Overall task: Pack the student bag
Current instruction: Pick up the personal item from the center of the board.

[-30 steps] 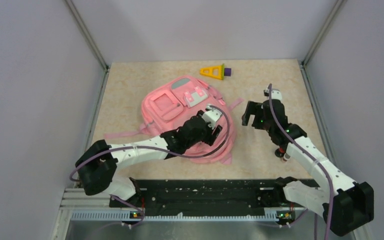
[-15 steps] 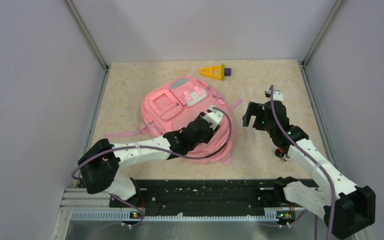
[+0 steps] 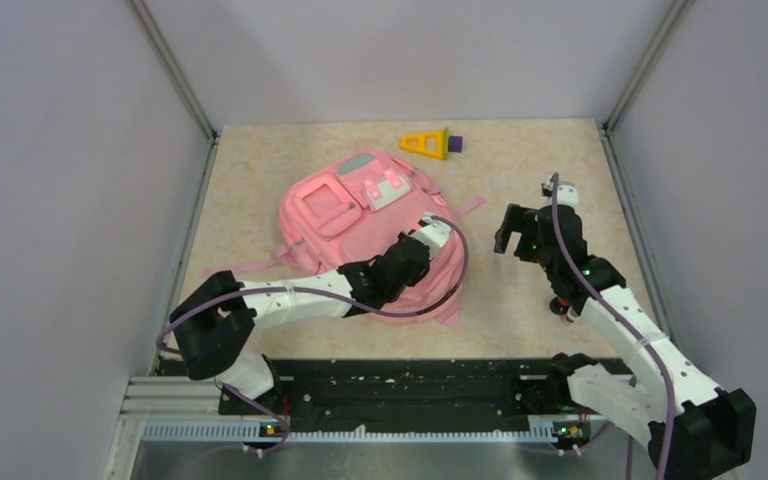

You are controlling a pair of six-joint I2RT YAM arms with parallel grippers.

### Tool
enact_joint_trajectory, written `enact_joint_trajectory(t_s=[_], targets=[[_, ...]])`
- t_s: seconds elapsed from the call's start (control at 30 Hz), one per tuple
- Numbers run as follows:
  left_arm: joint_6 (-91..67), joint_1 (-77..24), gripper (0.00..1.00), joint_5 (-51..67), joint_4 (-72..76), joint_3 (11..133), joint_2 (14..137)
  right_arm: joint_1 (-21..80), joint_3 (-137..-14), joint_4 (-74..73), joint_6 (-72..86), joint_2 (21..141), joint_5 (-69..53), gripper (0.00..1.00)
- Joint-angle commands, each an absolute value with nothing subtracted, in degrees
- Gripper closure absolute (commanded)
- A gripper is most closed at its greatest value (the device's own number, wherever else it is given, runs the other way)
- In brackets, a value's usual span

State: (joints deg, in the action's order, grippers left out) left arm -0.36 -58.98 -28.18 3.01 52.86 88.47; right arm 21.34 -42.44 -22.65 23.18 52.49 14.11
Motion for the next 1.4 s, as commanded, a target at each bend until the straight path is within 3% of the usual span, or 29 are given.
enact_joint_trajectory(t_s=[0.0,0.03,0.53,0.9,1.27,1.37], targets=[[0.3,-57.5,0.92,-38.3,2.4,52.6,87.2,18.1,-40.6,-23.2,23.5,51.4,16.3,0.04],[0.2,-57.6,1.00,-38.4,3.0,52.3,86.2,17.2,-40.1,-23.2,23.9,51.2,16.4,0.03],[-6.7,-56.2,1.00,-33.1,10.8,47.0,73.3,6.2,-36.3,-33.1,32.6,50.5,26.3,0.01],[-14.5,-50.0,1.00,-19.9,14.1,43.7,69.1,1.8,-36.5,-37.0,37.3,56.7,22.4,0.01],[-17.2,-48.8,1.00,-16.7,15.4,41.9,66.1,1.8,-35.0,-39.0,40.3,59.6,16.4,0.01],[-17.4,-48.8,1.00,-17.0,15.5,41.4,65.0,1.8,-35.1,-38.7,40.0,60.7,15.3,0.07]])
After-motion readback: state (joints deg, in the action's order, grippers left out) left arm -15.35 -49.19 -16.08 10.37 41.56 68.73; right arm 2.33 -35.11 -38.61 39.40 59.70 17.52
